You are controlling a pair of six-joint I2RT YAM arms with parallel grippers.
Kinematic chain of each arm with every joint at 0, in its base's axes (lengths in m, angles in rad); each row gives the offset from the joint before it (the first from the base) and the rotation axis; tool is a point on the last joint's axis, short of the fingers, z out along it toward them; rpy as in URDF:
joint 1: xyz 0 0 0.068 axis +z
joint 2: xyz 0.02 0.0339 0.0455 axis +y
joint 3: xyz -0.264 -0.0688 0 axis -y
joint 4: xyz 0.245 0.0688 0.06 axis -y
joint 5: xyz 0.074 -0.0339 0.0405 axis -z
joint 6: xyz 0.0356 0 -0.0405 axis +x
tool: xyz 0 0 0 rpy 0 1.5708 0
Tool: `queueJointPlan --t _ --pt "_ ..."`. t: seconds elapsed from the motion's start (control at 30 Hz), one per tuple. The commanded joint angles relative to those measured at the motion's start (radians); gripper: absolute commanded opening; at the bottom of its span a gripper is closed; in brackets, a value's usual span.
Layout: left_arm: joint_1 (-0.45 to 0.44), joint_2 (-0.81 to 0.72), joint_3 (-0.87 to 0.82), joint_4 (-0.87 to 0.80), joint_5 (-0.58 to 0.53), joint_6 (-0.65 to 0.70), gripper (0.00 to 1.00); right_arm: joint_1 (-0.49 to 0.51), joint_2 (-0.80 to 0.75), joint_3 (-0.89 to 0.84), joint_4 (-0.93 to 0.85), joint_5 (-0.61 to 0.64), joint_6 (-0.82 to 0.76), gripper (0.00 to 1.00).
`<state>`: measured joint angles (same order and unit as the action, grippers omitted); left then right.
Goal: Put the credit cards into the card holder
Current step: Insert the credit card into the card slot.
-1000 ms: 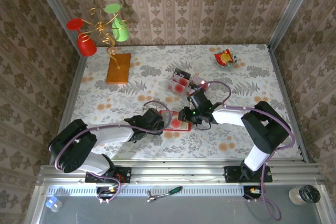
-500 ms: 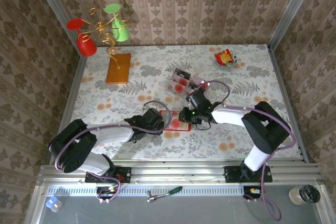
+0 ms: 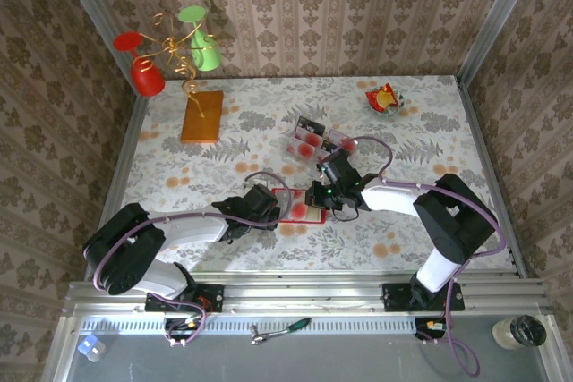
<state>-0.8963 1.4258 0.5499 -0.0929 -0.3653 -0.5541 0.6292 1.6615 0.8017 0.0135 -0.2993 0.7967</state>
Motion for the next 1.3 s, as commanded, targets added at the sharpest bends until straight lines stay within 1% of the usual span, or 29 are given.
queueJointPlan --t 0.0,0.07,0.1,0.63,1.0,1.27 --pt "0.000 0.010 -0.021 -0.021 0.005 0.000 1.00 -0.003 -0.009 -0.004 -0.011 0.002 0.007 0.06" --pt "-0.001 0.008 -0.022 -0.021 0.003 0.000 1.00 -0.009 -0.006 -0.012 -0.006 -0.006 0.006 0.01" --pt "0.000 0.009 -0.021 -0.021 0.003 0.000 1.00 -0.013 -0.005 -0.017 -0.002 -0.012 0.004 0.00" --pt "0.000 0.013 -0.021 -0.021 0.002 0.001 1.00 -0.029 0.001 -0.058 0.015 -0.035 -0.007 0.00" --pt "0.000 0.012 -0.021 -0.018 0.002 -0.003 1.00 -0.054 0.039 -0.030 -0.007 -0.110 -0.047 0.00" --pt "-0.001 0.015 -0.021 -0.018 0.001 -0.003 1.00 -0.060 0.070 -0.006 -0.022 -0.130 -0.060 0.00"
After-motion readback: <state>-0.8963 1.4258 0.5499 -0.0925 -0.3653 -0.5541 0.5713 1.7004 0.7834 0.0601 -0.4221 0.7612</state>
